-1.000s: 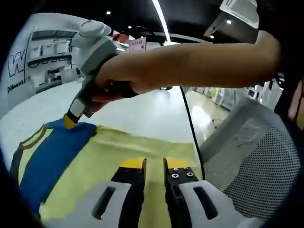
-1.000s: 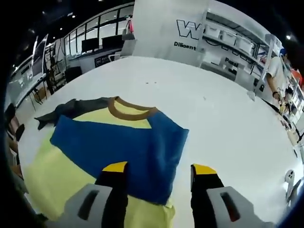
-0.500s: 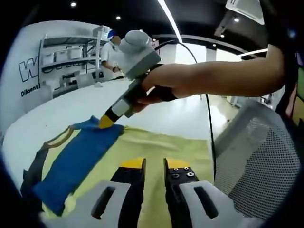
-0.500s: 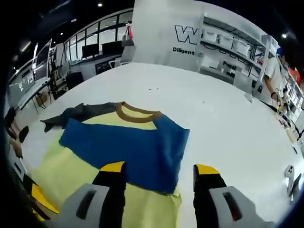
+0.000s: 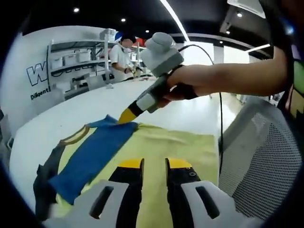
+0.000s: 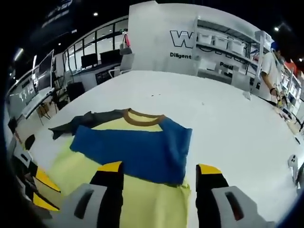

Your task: Fold the garment on the visible template until the final outline fits inside the template.

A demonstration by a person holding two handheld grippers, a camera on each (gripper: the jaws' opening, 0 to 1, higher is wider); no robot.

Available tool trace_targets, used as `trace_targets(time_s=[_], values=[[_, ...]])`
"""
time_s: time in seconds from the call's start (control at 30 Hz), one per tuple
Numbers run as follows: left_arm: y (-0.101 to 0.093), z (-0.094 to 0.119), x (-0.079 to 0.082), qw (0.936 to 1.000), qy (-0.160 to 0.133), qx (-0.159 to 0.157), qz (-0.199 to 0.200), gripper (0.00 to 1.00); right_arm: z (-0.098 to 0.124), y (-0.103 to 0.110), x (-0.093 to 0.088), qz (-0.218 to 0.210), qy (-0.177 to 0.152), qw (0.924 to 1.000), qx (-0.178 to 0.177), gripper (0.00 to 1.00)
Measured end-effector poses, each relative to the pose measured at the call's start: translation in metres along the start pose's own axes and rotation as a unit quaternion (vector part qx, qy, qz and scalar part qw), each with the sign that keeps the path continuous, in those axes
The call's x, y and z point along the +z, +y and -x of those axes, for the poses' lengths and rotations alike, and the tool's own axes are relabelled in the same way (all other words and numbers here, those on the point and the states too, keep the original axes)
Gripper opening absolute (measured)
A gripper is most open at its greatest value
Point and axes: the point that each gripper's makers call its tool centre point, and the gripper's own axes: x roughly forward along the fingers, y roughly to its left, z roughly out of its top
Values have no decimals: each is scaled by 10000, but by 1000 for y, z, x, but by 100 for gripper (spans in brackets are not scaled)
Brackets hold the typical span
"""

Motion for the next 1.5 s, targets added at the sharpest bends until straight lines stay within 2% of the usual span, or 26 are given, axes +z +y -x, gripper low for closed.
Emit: trace_targets(time_s=[0.1, 0.17, 0.43, 0.67, 0.8, 0.87, 0.97, 1.1, 1.23, 1.3, 1.37, 1.4, 1.47, 1.5], values=[[10, 8, -3, 9998, 10, 187, 71, 14, 5, 4, -3, -4, -10, 10000, 3, 60], [20, 14, -7, 9993, 96, 368, -38, 14, 8, 7, -5, -52, -17, 10000, 28, 59], [50, 41, -11, 9953, -7, 935, 252, 15, 23, 14, -10, -66, -24, 10000, 69, 60], [65, 55, -10, 9919, -33, 1229, 305, 16, 27, 17, -4, -108, -124, 9998, 119, 60], [80, 67, -9, 9873, -51, 1555, 324, 17, 31, 22, -1, -37, -169, 9997, 158, 61], [92, 76, -12, 9819, -49, 1844, 435, 18, 33, 25, 0, -12, -177, 9997, 193, 61], [106, 86, -16, 9751, -106, 2106, 685, 20, 35, 29, 0, -9, -153, 9995, 259, 61], [121, 99, -23, 9702, -38, 2337, 641, 20, 37, 39, 2, 78, -179, 9991, 371, 61], [143, 113, -33, 9625, 63, 2638, 633, 23, 38, 49, 1, 161, -159, 9985, 491, 61], [160, 130, -42, 9516, 279, 3018, 513, 24, 37, 52, 0, 239, -102, 9981, 553, 61], [166, 135, -46, 9487, 247, 3088, 634, 24, 37, 53, 0, 240, -107, 9979, 599, 61], [173, 143, -49, 9437, 272, 3238, 627, 24, 37, 54, 0, 241, -105, 9978, 616, 61], [183, 153, -61, 9374, 563, 3407, 453, 25, 37, 54, 0, 261, -97, 9977, 622, 61], [185, 154, -63, 9364, 597, 3431, 430, 25, 38, 54, 0, 262, -96, 9977, 623, 61]])
